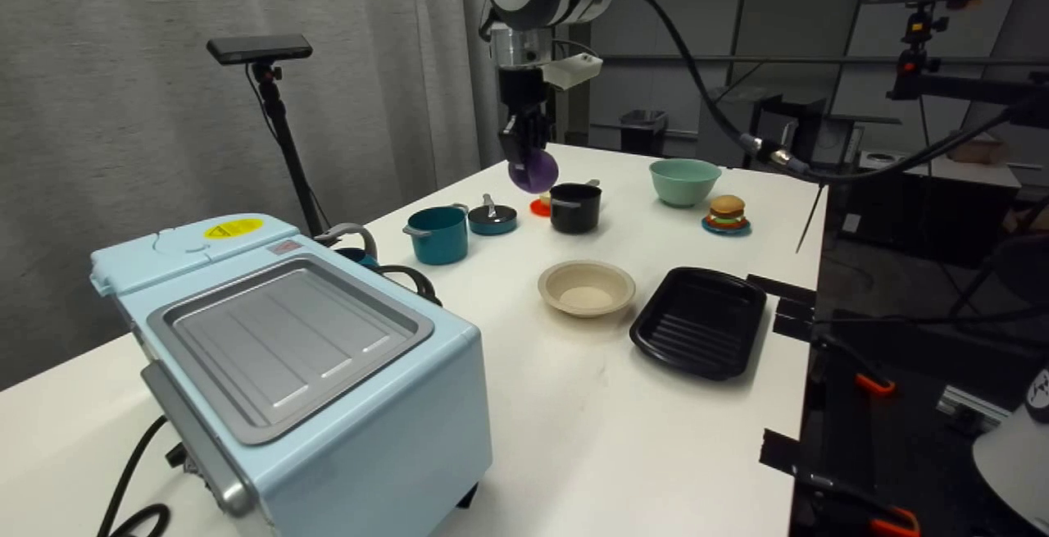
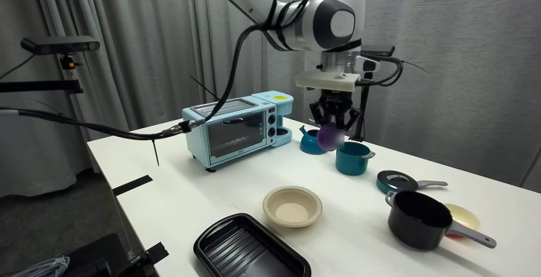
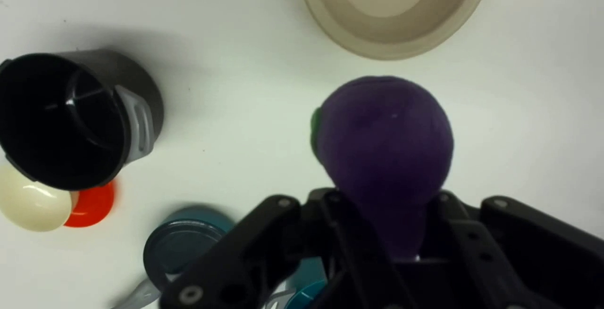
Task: Pick up the eggplant plush toy from the table and put it on the plate
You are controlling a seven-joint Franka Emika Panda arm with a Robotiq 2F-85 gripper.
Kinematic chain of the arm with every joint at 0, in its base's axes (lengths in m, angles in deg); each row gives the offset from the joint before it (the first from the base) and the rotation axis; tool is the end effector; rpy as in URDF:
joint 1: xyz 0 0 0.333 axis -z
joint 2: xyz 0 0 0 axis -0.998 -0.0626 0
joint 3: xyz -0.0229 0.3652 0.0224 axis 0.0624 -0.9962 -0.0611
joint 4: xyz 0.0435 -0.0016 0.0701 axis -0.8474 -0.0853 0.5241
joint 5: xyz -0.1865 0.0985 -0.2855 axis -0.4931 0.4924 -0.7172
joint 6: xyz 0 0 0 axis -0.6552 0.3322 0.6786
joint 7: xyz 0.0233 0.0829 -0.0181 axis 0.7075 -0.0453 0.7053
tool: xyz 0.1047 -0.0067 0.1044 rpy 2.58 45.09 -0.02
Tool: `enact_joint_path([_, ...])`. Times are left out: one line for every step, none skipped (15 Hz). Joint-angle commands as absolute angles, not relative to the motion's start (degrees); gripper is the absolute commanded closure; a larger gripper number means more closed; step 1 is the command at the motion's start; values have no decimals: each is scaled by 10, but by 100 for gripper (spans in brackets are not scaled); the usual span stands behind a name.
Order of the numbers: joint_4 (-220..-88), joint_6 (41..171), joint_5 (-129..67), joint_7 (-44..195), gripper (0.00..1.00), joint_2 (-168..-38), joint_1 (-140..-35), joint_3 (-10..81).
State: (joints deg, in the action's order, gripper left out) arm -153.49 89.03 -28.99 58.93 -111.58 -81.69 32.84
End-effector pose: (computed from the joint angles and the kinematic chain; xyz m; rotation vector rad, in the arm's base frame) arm 0.6613 -0.0678 0.3994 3.1123 0.1717 0.0122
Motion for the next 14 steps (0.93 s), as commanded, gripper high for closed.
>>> enact_joint_path([-1665, 910, -285, 572, 94, -1037, -817, 320])
enact_joint_path([-1693, 924, -284, 567, 94, -1028, -816, 319])
enact_joint_path([-1719, 938, -282, 563, 94, -1022, -816, 317])
enact_joint_path([-1743, 953, -282, 558, 94, -1019, -817, 315])
enact_joint_path([-1764, 970, -284, 553, 94, -1018, -818, 314])
enact_joint_path([-1781, 991, -287, 548, 94, -1023, -818, 313])
enact_joint_path([-1796, 1010, -290, 546, 94, -1027, -819, 312])
enact_joint_path([-1807, 1031, -294, 541, 94, -1035, -818, 313])
enact_joint_path([-1814, 1050, -296, 536, 94, -1044, -817, 313])
enact_joint_path([-1821, 1066, -297, 531, 94, -1051, -816, 313])
enact_joint_path([-1824, 1080, -297, 527, 94, -1059, -816, 312])
enact_joint_path([-1826, 1093, -299, 524, 94, -1069, -816, 312])
enact_joint_path([-1825, 1095, -299, 514, 94, -1071, -811, 313])
enact_joint_path([-1823, 1102, -300, 512, 94, -1080, -810, 314])
